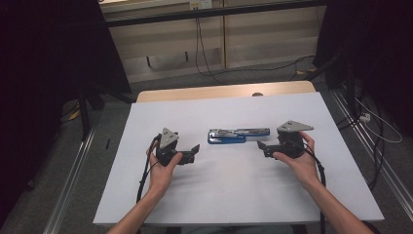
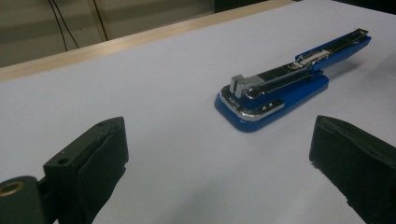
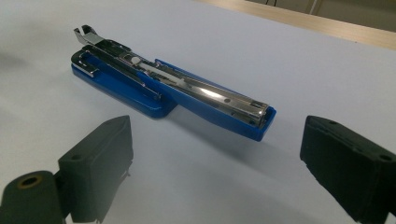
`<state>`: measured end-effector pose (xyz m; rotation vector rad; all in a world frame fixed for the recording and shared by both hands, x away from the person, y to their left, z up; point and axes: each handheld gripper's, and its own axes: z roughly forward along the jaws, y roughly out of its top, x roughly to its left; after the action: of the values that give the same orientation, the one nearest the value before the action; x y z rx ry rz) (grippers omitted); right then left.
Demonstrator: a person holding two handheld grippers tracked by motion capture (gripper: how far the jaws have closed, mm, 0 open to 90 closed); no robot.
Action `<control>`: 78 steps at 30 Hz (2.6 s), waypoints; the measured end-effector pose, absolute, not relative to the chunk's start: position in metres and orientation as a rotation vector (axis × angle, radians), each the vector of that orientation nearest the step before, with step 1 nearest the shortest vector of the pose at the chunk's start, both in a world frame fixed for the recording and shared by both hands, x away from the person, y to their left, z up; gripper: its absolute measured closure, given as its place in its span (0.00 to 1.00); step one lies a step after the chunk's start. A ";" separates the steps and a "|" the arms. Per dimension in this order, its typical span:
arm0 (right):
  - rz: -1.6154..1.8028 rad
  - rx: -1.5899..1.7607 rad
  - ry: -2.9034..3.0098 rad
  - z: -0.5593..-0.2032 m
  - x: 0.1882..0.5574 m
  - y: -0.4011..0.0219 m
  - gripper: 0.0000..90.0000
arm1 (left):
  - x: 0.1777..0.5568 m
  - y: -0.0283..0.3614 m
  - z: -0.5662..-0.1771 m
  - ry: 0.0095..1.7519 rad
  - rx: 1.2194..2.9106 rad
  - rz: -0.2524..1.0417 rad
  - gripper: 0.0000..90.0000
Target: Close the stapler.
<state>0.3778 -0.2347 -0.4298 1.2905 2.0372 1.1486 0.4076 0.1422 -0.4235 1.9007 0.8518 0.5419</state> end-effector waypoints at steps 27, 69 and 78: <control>1.147 1.261 2.108 -0.436 0.381 -0.238 0.25 | 0.441 0.096 -0.430 0.789 1.939 0.443 0.07; 1.075 1.297 2.112 -0.445 0.389 -0.255 1.00 | 0.440 0.089 -0.439 0.770 2.003 0.381 0.99; 1.047 1.297 2.138 -0.448 0.391 -0.253 1.00 | 0.444 0.080 -0.444 0.764 2.063 0.385 1.00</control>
<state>0.3913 -0.2531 -0.4477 1.2972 2.1380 1.0466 0.4436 0.0804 -0.4436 2.0626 0.7639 0.3846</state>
